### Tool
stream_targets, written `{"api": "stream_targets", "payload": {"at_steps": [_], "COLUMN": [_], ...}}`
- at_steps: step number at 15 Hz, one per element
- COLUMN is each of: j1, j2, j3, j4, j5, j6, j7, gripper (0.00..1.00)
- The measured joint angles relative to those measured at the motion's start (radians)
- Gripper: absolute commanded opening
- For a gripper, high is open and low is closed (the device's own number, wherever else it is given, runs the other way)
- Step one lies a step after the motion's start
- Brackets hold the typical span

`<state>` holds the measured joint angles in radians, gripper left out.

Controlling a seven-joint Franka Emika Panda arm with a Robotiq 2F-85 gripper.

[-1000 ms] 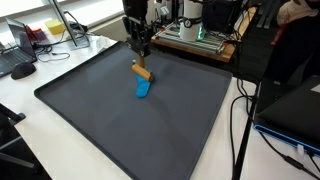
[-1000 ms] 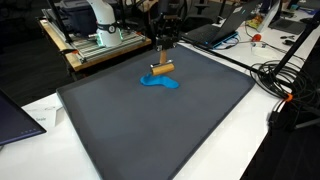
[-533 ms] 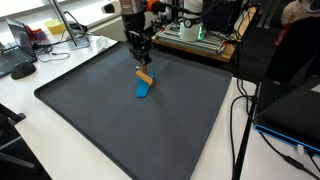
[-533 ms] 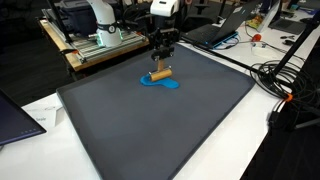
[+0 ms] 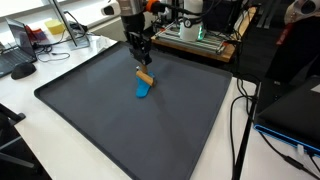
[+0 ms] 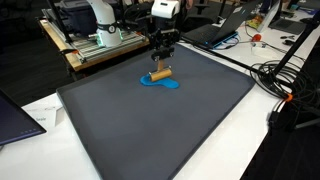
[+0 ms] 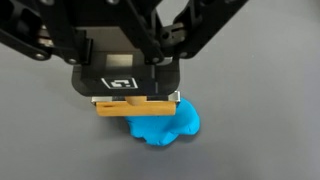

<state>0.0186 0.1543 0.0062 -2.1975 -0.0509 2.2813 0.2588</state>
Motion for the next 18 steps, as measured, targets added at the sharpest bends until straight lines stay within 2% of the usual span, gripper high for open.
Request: {"api": "stream_targets", "payload": {"at_steps": [18], "j1": [-0.014], "j2": [0.022], "j3": [-0.011], "j4": [0.031], "j5": [0.056], "j6": [-0.079], "j7": [-0.095], "gripper": [0.22]}}
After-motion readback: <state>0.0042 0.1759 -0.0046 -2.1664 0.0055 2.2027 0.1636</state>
